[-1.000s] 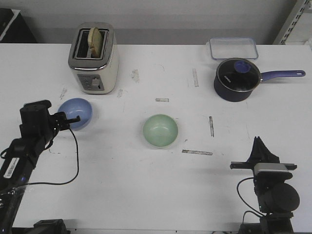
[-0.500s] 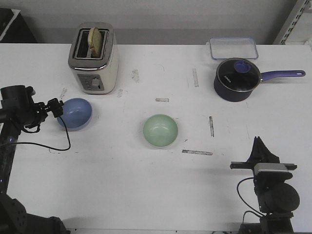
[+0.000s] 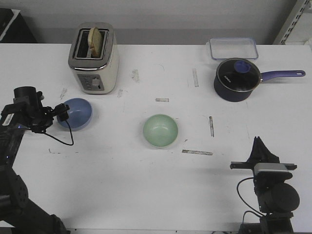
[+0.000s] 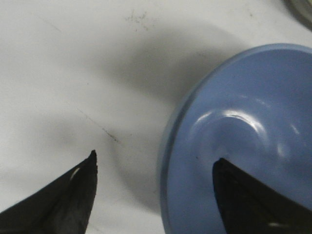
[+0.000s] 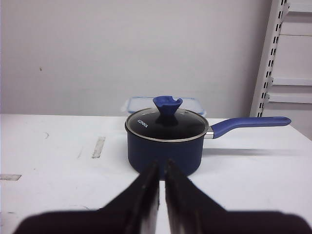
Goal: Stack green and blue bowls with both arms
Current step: 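Reach the left gripper to the light blue bowl and grip its rim, then lift the blue bowl with the left gripper and lower it onto the green bowl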
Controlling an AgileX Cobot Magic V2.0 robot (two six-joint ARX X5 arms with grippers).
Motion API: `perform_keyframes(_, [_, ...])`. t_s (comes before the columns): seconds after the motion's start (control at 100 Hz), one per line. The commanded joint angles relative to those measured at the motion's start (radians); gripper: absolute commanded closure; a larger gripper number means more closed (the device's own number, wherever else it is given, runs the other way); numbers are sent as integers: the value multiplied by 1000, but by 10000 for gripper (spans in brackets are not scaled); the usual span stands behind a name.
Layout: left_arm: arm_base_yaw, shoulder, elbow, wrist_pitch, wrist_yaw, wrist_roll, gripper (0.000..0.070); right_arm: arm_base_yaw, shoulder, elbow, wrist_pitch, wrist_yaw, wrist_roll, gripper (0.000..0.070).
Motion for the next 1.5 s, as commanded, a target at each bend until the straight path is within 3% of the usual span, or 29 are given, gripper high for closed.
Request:
perform_keyframes(0.0, [-3, 35, 22, -2, -2, 1, 268, -2, 0, 3, 15, -2, -4, 689])
perform_keyframes(0.16, [-9, 58, 22, 0, -2, 1, 539, -2, 0, 3, 15, -2, -4, 689])
perform_keyframes(0.42, [-9, 59, 29, -1, -2, -3, 700, -2, 0, 3, 15, -2, -4, 689])
perform_keyframes(0.69, [-60, 58, 144, -146, -3, -3, 699, -2, 0, 3, 15, -2, -4, 689])
perform_keyframes(0.98, [-226, 58, 306, -251, -2, -5, 699, -2, 0, 3, 15, -2, -4, 689])
perform_keyframes(1.24, [-444, 58, 381, -177, -1, -73, 699, -2, 0, 3, 15, -2, -5, 689])
perform_keyframes(1.49, [-636, 75, 381, -45, -1, -80, 699, -2, 0, 3, 15, -2, -4, 689])
